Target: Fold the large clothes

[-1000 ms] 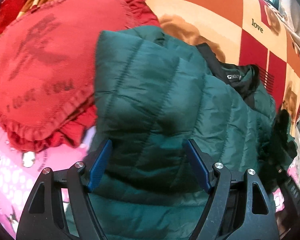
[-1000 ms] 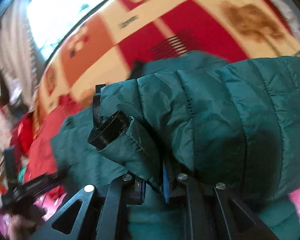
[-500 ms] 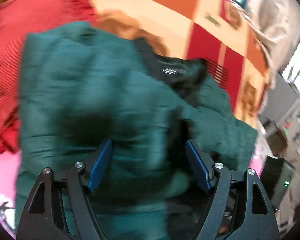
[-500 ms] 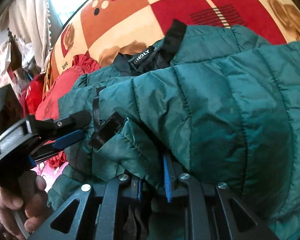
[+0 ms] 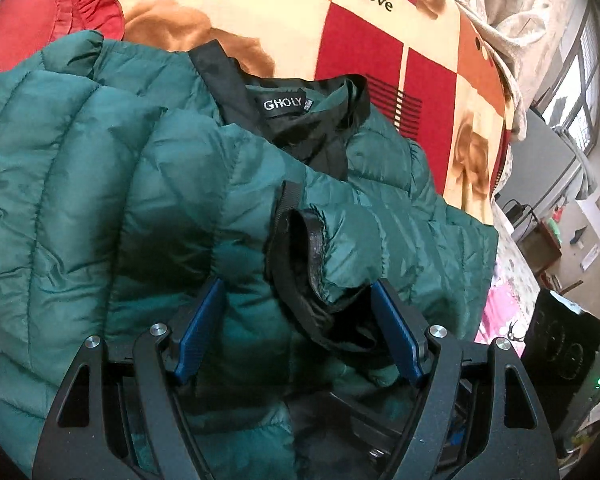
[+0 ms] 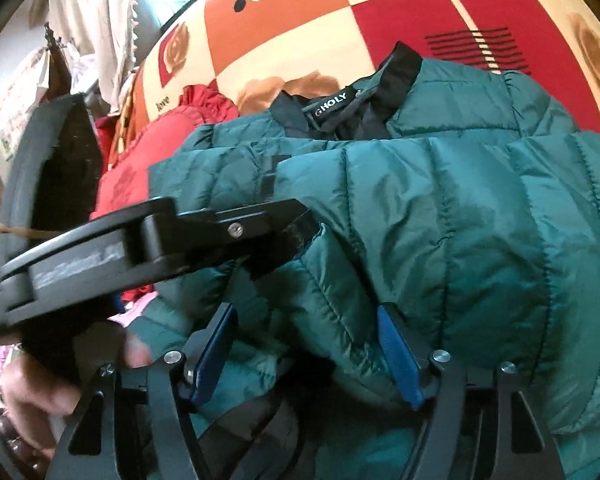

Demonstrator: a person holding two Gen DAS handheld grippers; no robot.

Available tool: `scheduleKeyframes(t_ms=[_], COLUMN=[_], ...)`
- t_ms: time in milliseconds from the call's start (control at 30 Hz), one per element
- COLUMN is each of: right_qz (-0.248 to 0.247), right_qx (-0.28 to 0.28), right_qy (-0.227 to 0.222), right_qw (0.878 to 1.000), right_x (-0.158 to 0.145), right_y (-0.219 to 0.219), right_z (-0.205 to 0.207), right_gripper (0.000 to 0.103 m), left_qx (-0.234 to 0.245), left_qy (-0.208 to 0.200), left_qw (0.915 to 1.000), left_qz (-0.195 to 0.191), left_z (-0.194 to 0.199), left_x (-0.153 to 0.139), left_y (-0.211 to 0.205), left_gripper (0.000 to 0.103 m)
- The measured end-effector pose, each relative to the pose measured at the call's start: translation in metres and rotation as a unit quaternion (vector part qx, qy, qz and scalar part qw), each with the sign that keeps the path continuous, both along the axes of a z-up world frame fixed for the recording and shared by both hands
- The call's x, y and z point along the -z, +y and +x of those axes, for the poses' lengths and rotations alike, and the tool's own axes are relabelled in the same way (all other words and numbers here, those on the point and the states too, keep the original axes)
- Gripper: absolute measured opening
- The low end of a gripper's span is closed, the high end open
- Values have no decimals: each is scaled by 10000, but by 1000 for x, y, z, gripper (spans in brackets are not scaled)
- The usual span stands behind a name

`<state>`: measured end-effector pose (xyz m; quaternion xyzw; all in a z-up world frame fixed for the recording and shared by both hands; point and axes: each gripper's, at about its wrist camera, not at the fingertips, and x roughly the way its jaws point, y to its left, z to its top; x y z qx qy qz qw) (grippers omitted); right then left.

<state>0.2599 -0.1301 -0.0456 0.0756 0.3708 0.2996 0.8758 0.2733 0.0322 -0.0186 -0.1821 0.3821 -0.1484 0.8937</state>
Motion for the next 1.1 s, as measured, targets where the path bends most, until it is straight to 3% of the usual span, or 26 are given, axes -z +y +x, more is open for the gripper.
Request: scheduleKeyframes(t_ms=[133, 267, 400, 600, 633, 667, 733, 900, 1100], right_qz=[179, -131, -24, -175, -164, -153, -143, -197, -160], right_qx=[-250, -75, -108, -246, -232, -209, -175, -139, -56], right_qy=[96, 81, 175, 209, 209, 195, 186, 135, 45], right_qw=[9995, 9999, 9998, 9993, 9994, 9995, 9996, 9996, 9998], right_x=[-1, -3, -1, 6, 6, 5, 4, 0, -8], right_y=[-9, -19, -26, -20, -21, -22, -24, -21, -28], right_z=[-6, -7, -6, -6, -7, -7, -7, -7, -9], right_gripper=[69, 69, 69, 69, 69, 69, 69, 69, 69], left_qx=[34, 158, 398, 456, 461, 457, 437, 274, -235], left_qy=[-34, -51, -53, 98, 50, -36, 15, -323, -738], left_qw=[9999, 9997, 9987, 9988, 9988, 9987, 9985, 9968, 9937], left_qz=[-91, -172, -304, 114, 157, 208, 336, 684, 810], left_z=[-1, -3, -4, -2, -3, -5, -3, -14, -28], left_x=[0, -1, -2, 12, 11, 10, 11, 2, -24], left_y=[3, -1, -12, -34, -36, -37, -39, -39, -7], left_gripper=[76, 76, 76, 76, 73, 48, 19, 14, 14])
